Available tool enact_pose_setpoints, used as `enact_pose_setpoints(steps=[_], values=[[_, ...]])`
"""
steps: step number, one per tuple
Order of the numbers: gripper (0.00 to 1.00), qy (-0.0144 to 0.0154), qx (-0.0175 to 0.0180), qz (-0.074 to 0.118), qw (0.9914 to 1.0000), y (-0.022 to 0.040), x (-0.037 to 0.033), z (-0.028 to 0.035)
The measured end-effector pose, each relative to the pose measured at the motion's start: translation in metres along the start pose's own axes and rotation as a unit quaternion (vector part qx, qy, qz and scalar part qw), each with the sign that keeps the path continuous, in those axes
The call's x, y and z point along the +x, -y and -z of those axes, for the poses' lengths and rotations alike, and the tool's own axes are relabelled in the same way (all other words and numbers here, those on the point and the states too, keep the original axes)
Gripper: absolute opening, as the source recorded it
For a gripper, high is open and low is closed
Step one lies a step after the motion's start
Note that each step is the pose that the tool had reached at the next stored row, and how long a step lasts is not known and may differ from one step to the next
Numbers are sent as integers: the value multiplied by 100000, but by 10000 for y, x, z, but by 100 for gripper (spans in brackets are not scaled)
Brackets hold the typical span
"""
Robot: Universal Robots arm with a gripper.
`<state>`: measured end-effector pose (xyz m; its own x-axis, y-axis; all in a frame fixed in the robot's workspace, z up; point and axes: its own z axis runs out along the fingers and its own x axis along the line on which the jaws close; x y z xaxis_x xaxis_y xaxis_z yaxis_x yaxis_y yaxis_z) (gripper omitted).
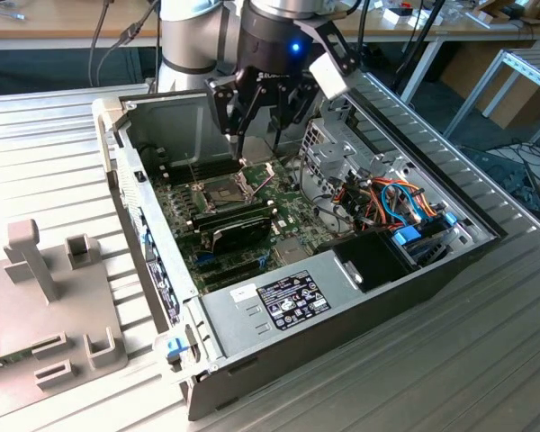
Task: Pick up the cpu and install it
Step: 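Pick up the cpu and move it towards the insertion slot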
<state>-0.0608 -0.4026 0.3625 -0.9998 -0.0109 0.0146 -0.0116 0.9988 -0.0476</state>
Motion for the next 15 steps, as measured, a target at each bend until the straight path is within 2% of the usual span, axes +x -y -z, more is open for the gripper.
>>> enact_pose_setpoints(steps=[3,6,9,15], values=[[55,-98,4,-1,100000,-76,-94,-78],[55,-131,-2,-7,100000,-131,-135,-144],[55,-164,7,2,100000,-226,-152,-248],[55,-180,7,1,100000,-313,-156,-358]])
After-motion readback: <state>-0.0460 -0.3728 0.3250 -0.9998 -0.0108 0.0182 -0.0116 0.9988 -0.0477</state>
